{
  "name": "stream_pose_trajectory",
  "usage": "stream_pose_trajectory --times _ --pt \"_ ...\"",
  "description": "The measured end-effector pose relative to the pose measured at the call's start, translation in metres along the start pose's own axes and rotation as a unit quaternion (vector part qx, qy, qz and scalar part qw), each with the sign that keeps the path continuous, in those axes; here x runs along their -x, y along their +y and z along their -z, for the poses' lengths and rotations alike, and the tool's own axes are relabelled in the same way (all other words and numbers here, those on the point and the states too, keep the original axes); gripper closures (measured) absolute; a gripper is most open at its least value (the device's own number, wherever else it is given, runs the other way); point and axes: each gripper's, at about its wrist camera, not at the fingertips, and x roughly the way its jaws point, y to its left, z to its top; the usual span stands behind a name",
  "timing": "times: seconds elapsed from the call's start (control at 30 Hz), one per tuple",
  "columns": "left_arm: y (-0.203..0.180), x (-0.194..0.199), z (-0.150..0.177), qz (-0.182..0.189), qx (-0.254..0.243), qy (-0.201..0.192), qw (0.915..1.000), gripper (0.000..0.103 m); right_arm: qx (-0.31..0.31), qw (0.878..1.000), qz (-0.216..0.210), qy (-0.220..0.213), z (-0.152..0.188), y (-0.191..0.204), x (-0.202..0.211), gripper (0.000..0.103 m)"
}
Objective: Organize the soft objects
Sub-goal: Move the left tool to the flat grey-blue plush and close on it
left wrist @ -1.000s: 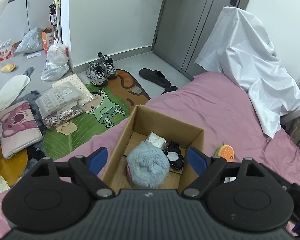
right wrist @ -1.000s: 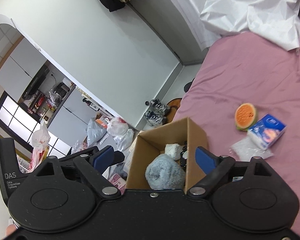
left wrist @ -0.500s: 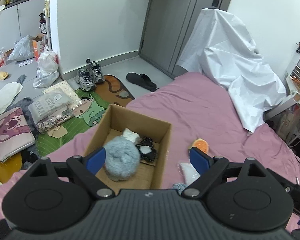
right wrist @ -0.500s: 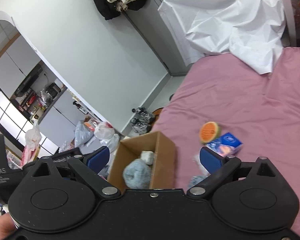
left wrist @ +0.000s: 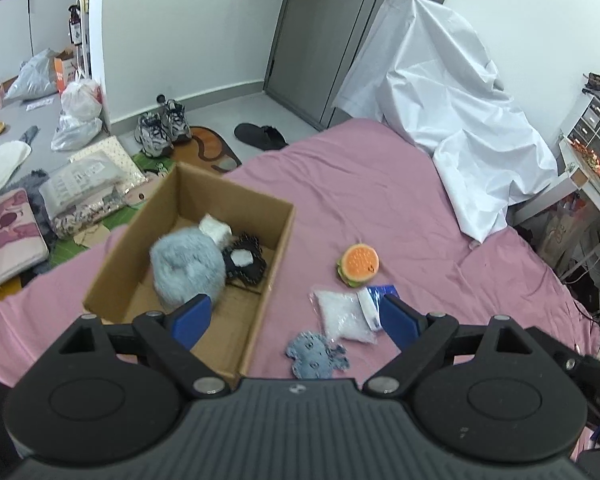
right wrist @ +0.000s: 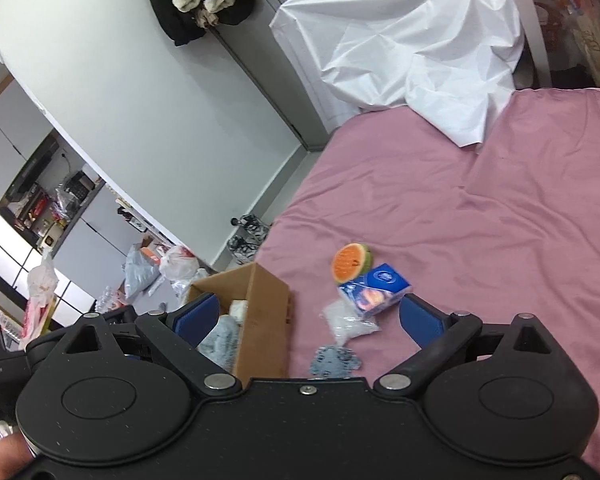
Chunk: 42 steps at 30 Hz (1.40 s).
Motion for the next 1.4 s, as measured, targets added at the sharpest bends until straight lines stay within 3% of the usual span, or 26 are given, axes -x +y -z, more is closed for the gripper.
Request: stream_pose_trajectory --times 0.37,0.63,0.83,1.1,1.4 --pt "-0.028 -0.027 0.031 -0.01 -0.016 0.026 0.9995 0.013 -0.03 1.0 0.0 0.006 -0.014 -0.029 -0.009 0.006" --pt "-0.046 -0.055 0.048 -0.01 -0.027 0.049 0.9984 0.016 -0.014 1.0 0.005 0.02 -0.029 -0.04 -0.024 0.006" --pt "-0.053 -0.073 0.056 -0.018 -0.023 0.06 0.9978 0.016 -0.029 0.998 0.002 0.053 -0.03 -0.051 -0.044 0.006" --pt "-0.055 -0.103 0.064 -0.05 -0.007 0.066 0.9966 0.02 -0.026 0.996 0.006 0.084 -0.034 -0.059 -0.066 0.007" --pt "-0.056 -0.138 0.077 -0.102 -0.01 0.072 0.9921 0.031 -0.036 0.994 0.018 0.104 -0.035 -0.071 -0.087 0.007"
